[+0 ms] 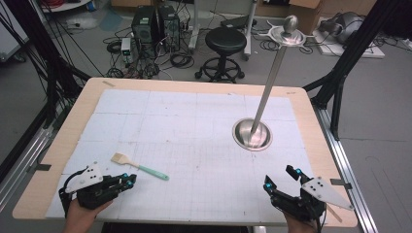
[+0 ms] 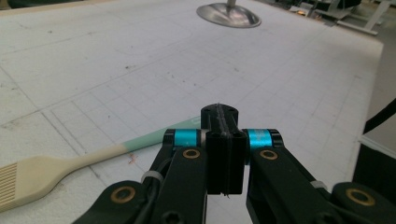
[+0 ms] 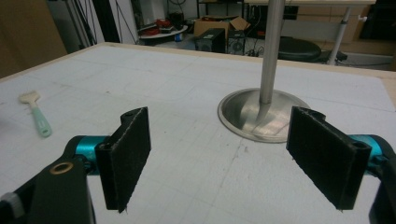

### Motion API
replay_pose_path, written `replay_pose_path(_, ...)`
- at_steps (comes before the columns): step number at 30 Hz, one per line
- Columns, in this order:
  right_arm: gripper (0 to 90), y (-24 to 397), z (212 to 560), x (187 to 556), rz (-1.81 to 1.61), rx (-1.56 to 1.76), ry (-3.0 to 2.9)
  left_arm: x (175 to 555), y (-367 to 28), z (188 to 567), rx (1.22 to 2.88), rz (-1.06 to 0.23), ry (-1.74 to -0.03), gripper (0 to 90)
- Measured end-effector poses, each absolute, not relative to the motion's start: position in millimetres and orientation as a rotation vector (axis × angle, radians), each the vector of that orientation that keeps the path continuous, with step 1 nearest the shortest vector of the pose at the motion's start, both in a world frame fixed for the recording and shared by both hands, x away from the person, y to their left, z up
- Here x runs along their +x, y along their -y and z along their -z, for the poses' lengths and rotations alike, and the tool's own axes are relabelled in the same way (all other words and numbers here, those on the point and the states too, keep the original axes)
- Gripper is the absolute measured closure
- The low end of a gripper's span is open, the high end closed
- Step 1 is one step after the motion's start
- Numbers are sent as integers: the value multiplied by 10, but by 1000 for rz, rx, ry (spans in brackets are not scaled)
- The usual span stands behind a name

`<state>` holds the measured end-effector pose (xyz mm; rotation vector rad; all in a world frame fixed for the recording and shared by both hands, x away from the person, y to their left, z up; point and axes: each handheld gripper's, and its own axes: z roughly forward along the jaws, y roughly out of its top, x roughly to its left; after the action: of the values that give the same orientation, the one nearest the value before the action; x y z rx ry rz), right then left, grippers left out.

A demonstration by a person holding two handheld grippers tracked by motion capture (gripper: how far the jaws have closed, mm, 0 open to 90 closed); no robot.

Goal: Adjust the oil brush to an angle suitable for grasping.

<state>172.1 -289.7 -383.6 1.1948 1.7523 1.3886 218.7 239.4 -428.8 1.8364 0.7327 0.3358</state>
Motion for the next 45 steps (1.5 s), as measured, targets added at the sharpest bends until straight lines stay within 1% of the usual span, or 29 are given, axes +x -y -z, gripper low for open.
replay_pose_path(4, 209, 2903, 3837, 1722, -1391, 1195, -1748, 2239, -2333, 4336, 1880, -337, -742, 897)
replay_pose_path(9, 209, 2913, 3844, 1723, -1399, 1210, -1742, 2312, -2219, 4389, 1953, -304, -743, 897)
replay_pose_path(11, 209, 2913, 3842, 1722, -1398, 1201, -1738, 2347, -2096, 4410, 2006, -292, -721, 897)
replay_pose_path(12, 209, 2910, 3841, 1718, -1398, 1208, -1740, 2347, -2096, 4410, 2006, -292, -721, 897)
replay_pose_path(15, 209, 2913, 3841, 1719, -1397, 1208, -1736, 2421, -1894, 4421, 2055, -291, -691, 897)
replay_pose_path(20, 209, 2932, 3838, 1709, -1404, 1221, -1723, 2494, -1767, 4453, 2082, -278, -698, 897)
replay_pose_path(22, 209, 2935, 3841, 1711, -1403, 1220, -1724, 2529, -1715, 4465, 2109, -291, -699, 897)
replay_pose_path(38, 209, 2951, 3838, 1708, -1410, 1229, -1707, 2813, -1513, 4463, 2108, -362, -816, 897)
replay_pose_path(43, 209, 2953, 3840, 1715, -1412, 1223, -1709, 2940, -1490, 4468, 2084, -370, -868, 897)
replay_pose_path(45, 209, 2952, 3839, 1713, -1413, 1229, -1707, 2988, -1502, 4477, 2033, -345, -925, 896)
